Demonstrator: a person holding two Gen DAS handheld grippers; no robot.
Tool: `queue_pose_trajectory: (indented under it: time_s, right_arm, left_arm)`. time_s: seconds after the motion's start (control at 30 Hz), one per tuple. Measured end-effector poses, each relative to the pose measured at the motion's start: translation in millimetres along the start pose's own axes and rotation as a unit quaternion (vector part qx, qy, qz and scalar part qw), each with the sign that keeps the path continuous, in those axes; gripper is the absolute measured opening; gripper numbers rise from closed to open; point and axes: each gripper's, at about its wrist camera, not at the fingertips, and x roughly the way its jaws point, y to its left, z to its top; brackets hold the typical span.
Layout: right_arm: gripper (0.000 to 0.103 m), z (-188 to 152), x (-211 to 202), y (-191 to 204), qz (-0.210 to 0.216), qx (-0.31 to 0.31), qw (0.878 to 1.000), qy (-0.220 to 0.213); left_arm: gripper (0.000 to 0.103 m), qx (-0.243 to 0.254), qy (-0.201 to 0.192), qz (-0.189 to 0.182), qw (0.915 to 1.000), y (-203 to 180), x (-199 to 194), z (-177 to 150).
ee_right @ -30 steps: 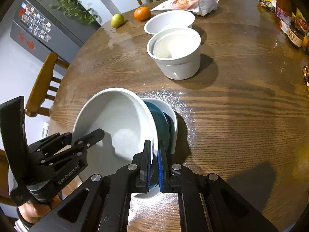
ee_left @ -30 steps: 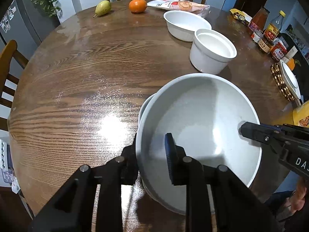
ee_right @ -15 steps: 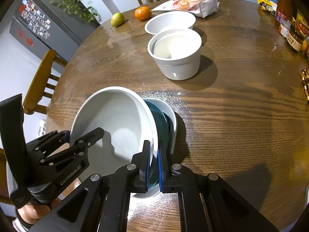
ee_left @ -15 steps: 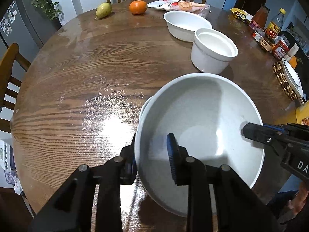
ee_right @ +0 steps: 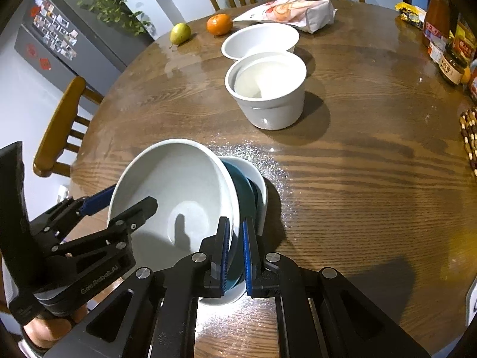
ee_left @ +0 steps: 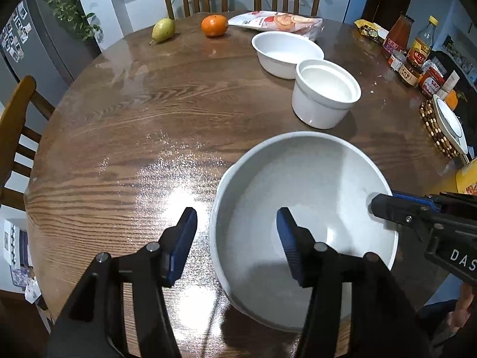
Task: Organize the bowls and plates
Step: 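Open both grippers and release the large white bowl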
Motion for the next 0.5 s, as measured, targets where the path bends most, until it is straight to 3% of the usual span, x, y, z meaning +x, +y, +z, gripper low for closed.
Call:
queue_pose_trajectory:
  time_s: [0.13,0.23,0.3,0.4,0.5]
  right_arm:
    - [0.008,-1,-4,-1,0.004,0.000,1.000,-0.006]
    - [0.012,-2,-9,-1,0.005,-0.001,1.000,-0.010]
    - [0.028,-2,-13,-2,0.007,0.001,1.000,-0.014]
    - [0.052,-2,-21,-5,0.011,0.010,0.999,-0.030]
    - [0.058,0,-30,-9,0.009,0.022,0.999,-0.047]
  left_arm:
    - [0.069,-0.006,-0.009,0.008,0.9999,3,-5,1]
    - [0.070,-0.007,-0.016,0.012,0.9998,4,-11,3]
    - [0.071,-0.009,-0.020,0.016,0.9996,5,-14,3]
    - [0.084,-0.011,-0.029,0.027,0.9991,6,-19,3]
    - [0.086,-0.015,-0.032,0.029,0.9989,8,-23,3]
